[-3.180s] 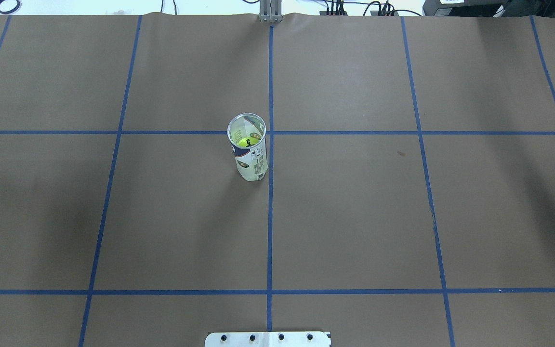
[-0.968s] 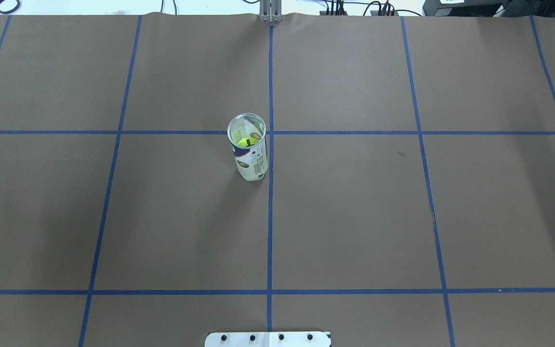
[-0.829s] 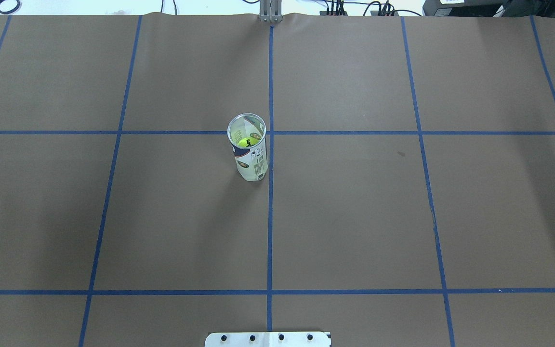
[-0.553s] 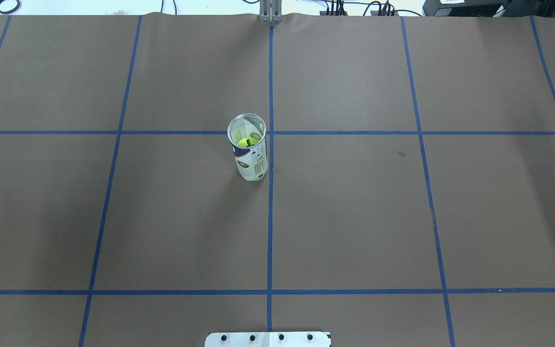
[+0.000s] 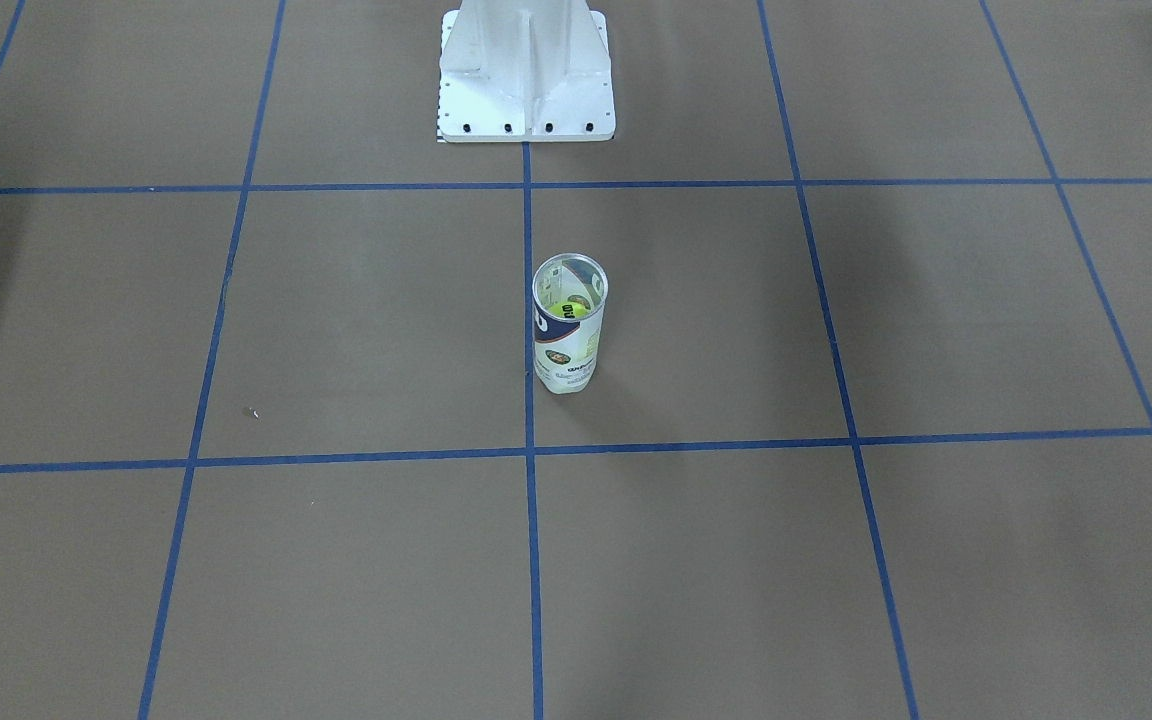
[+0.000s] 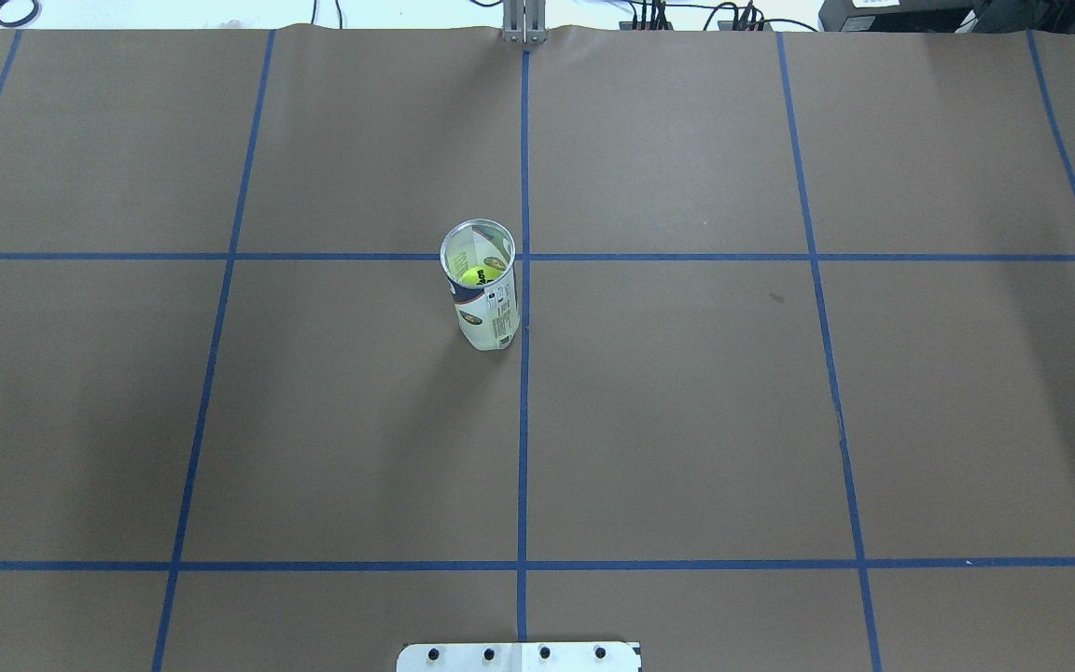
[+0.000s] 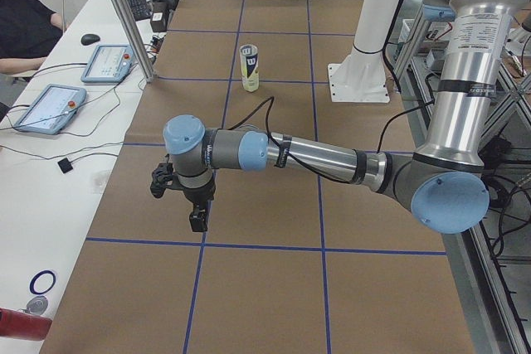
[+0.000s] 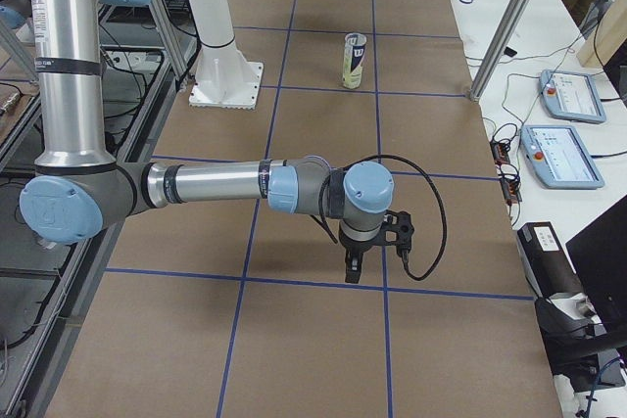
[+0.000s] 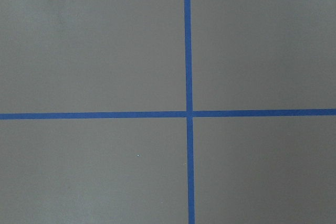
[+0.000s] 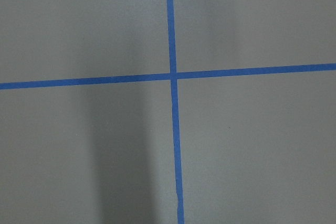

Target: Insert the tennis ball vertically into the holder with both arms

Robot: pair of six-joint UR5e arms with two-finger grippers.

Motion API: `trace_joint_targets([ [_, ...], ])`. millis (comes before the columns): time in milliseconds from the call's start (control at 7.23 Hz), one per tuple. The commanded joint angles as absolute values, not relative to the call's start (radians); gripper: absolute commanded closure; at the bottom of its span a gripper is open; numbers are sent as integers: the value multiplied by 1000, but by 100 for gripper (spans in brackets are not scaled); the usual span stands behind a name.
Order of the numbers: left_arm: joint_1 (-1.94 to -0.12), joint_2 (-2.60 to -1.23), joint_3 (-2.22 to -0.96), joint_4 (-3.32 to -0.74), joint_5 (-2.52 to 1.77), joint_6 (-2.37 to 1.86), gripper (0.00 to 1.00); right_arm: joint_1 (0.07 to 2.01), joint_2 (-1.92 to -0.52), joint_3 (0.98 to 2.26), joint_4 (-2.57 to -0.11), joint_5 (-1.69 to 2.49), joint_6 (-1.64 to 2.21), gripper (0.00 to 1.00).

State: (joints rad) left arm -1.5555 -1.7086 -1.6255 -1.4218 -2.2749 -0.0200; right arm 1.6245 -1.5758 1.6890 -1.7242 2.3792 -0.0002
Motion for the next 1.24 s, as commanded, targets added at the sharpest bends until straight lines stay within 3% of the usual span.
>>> trace_joint_targets([
  [0,-1557,-1704,-1620,-1420,-2275,-20,1,1624,-1575,1689,-1724,2379,0,1],
  [1106,-1591,-1664,-1621,-1425,-2330,-20,1,1624,-1572,1692,-1723,2378,0,1],
])
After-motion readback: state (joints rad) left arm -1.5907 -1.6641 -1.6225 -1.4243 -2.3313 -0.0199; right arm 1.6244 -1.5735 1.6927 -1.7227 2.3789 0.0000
